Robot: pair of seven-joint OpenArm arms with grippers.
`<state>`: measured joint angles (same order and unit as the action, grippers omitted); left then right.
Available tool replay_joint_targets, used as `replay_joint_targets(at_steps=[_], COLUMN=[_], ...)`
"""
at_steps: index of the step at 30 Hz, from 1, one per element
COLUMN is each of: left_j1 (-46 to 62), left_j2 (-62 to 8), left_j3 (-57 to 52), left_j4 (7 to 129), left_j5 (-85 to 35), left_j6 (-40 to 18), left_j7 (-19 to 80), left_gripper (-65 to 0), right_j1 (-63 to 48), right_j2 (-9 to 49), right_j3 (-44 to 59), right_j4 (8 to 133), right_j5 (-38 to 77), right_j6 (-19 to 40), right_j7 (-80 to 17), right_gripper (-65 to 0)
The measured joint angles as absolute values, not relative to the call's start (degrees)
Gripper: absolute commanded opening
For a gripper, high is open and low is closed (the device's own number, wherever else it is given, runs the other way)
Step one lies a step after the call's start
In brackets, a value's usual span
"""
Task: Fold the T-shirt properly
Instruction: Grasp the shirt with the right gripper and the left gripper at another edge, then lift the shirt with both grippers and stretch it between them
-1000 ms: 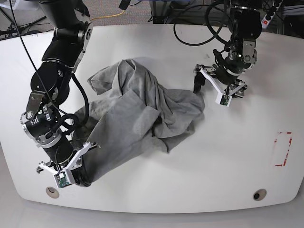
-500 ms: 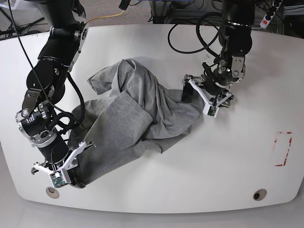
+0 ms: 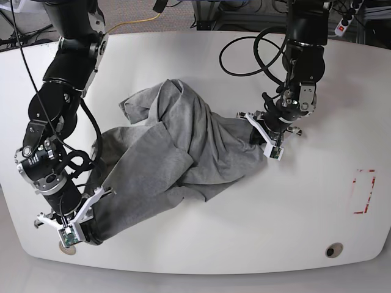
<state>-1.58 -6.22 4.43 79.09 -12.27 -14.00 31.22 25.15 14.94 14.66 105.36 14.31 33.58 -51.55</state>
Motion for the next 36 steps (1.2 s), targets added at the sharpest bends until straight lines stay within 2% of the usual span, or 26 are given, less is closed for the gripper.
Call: replay_joint_targets(at_steps=[7,12,18,28,36], left_j1=[-1.08,-3.25,-5.17,-16.67,-23.16], left_j2=[-9.98,-13.82,-16.16,-20.23,-25.54], left_j3=[1.10,-0.12,-4.14,-9.93,-15.77], left_j4=[85.52,91.55,96.68,102.17,102.19], left_j5=[-11.62,-11.38,-11.62,-11.75,-11.73], left_j6=[-14.17,-13.82,-14.17,-14.63,-14.83], left_j7=[34.09,33.54,34.44,40.53,41.50], left_gripper=[-65.0,-65.0,-65.0,-65.0,-65.0], right_j1=[31.51,37.34,45.50,60.80,69.49], right_j2=[17.15,16.82,19.40,19.73,20.32], right_j3=[14.70,14.17,10.04,5.50,5.30], right_j4=[101.34,94.26,83.70,69.49,67.94], right_j5=[13.96,14.52,13.61,14.22,15.33], right_j6=[33.15,33.63,33.15,33.34,33.54], right_j7=[-51.24,-51.27,-51.72,-51.75,-54.76], right_gripper=[-65.0,-65.0,-65.0,-65.0,-65.0])
